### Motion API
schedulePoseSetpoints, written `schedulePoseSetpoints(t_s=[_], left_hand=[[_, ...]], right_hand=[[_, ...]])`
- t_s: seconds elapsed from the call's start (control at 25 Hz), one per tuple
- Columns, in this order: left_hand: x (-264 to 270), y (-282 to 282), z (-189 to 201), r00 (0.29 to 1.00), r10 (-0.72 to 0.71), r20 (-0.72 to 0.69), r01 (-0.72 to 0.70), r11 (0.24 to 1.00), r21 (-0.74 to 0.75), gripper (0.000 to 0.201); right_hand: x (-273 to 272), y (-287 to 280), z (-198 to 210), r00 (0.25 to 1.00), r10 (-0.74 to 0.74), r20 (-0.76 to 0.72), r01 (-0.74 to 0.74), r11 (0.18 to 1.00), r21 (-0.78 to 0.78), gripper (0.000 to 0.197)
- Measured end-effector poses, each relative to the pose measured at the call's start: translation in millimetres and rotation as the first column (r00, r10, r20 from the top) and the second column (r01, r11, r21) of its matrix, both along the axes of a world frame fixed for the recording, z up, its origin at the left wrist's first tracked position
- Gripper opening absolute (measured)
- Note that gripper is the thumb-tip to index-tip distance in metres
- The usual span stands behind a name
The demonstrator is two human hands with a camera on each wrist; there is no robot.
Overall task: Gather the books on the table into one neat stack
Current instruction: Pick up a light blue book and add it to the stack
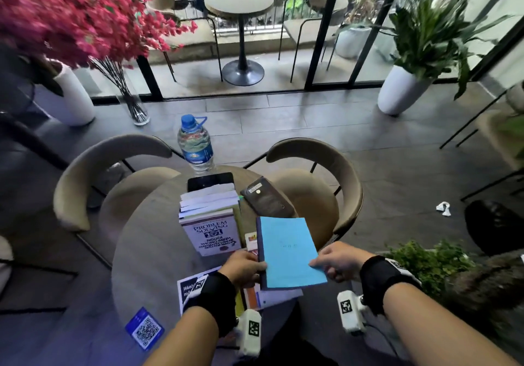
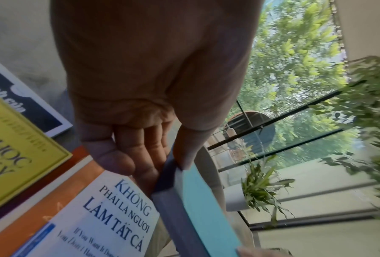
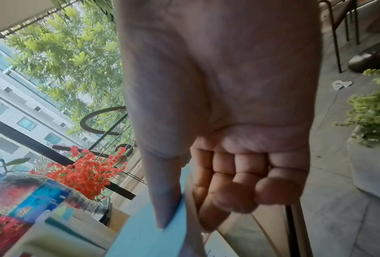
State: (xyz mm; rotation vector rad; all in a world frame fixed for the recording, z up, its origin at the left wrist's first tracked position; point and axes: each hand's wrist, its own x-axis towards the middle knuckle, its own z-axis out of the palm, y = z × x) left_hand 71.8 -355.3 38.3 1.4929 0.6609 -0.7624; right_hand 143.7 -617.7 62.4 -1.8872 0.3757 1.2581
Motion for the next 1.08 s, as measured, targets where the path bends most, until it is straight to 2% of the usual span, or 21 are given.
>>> schedulePoseSetpoints(t_s=[0.12,0.2,0.32,0.4,0.52,0.72,0.8,0.92,1.08], left_hand=[[-4.2,12.3,10.4,0.984,-0.026,0.177,0.017,0.998,0.054,0.008],[-3.6,25.2,17.6,0.954,-0.023,0.299,-0.012,0.993,0.116,0.021],[-8.2,51.7,35.4,0.882,-0.006,0.472,-0.092,0.978,0.185,0.015],[-14.6,71.3,40.7,0.831,0.005,0.556,-0.139,0.970,0.199,0.015],[-31.2,102.1,37.5,0.806,0.011,0.591,-0.210,0.940,0.268,0.017],[-63.7,140.0,9.4,0.799,0.075,0.597,-0.394,0.815,0.425,0.024],[-71.5,148.7,-4.8,0.799,0.128,0.588,-0.446,0.782,0.436,0.022],[-80.7,154.7,-25.2,0.787,0.224,0.574,-0.522,0.738,0.428,0.023],[-84.6,164.1,-58.8,0.776,0.343,0.529,-0.583,0.711,0.394,0.030]], right_hand=[[-3.6,4.4,10.6,0.994,-0.006,0.111,-0.002,0.998,0.069,0.029],[-1.4,16.5,18.3,0.977,0.008,0.212,-0.025,0.997,0.077,0.021],[-1.5,44.6,34.9,0.944,0.004,0.330,-0.043,0.993,0.109,0.027],[-3.3,69.3,43.9,0.929,0.004,0.370,-0.066,0.985,0.157,0.025],[-4.6,109.5,38.3,0.889,0.028,0.457,-0.114,0.980,0.161,0.018],[-21.1,168.3,-13.0,0.809,0.166,0.564,-0.238,0.970,0.056,0.018],[-34.1,183.9,-30.3,0.764,0.215,0.608,-0.279,0.960,0.010,0.019],[-47.8,203.4,-47.4,0.748,0.216,0.627,-0.252,0.967,-0.032,0.010],[-56.7,217.2,-77.8,0.741,0.225,0.633,-0.258,0.965,-0.042,0.021]])
